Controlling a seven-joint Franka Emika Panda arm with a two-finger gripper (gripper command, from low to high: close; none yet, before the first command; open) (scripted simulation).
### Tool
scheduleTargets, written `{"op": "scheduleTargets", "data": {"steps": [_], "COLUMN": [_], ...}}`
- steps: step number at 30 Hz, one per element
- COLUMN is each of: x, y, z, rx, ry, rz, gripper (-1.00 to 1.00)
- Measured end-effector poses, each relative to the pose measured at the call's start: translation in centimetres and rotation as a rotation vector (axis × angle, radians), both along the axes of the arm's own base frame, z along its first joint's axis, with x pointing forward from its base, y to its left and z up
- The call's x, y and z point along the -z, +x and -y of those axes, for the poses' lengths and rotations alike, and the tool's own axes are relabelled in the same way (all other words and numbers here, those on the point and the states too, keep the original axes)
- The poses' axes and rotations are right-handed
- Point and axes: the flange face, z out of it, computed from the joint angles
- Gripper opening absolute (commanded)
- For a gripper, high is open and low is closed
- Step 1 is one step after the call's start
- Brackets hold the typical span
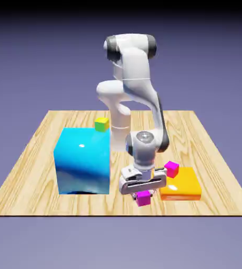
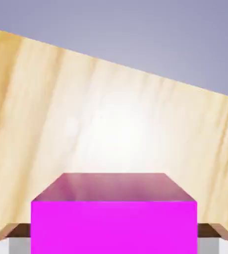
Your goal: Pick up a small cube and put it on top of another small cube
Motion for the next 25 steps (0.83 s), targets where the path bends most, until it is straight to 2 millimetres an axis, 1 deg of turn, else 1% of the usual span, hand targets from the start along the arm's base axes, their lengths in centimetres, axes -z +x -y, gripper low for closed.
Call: {"op": "scheduleTargets", "data": {"steps": [3, 4, 7, 8, 9, 11, 12, 15, 16, 17, 22, 23, 25], "x": [-3.8, -5.0, -8.2, -9.3, -10.3, -12.2, -13.1, -15.6, -15.9, -15.9, -9.1, -8.9, -8.9], "y": [-0.1, -0.4, -2.5, -3.6, -4.4, -6.6, -7.4, -10.7, -11.2, -11.2, -11.1, -11.1, -11.0], "z": [0.0, -0.6, -4.7, -6.5, -7.5, -10.2, -10.7, -13.1, -13.5, -13.5, -13.4, -13.4, -13.2], "rx": [0.000, -0.017, -0.128, -0.178, -0.211, -0.299, -0.323, -0.429, -0.443, -0.443, -0.442, -0.440, -0.436], "ry": [0.000, 0.003, 0.019, 0.022, 0.023, 0.022, 0.019, 0.004, 0.001, 0.001, 0.000, 0.000, 0.000], "rz": [0.000, -0.001, -0.003, -0.003, -0.004, -0.004, -0.003, -0.002, -0.001, -0.001, 0.000, 0.000, 0.000], "gripper": [-1.00, -1.00, -1.00, -1.00, -1.00, -1.00, -1.00, -1.00, -1.00, -1.00, -1.00, 1.00, 1.00]}}
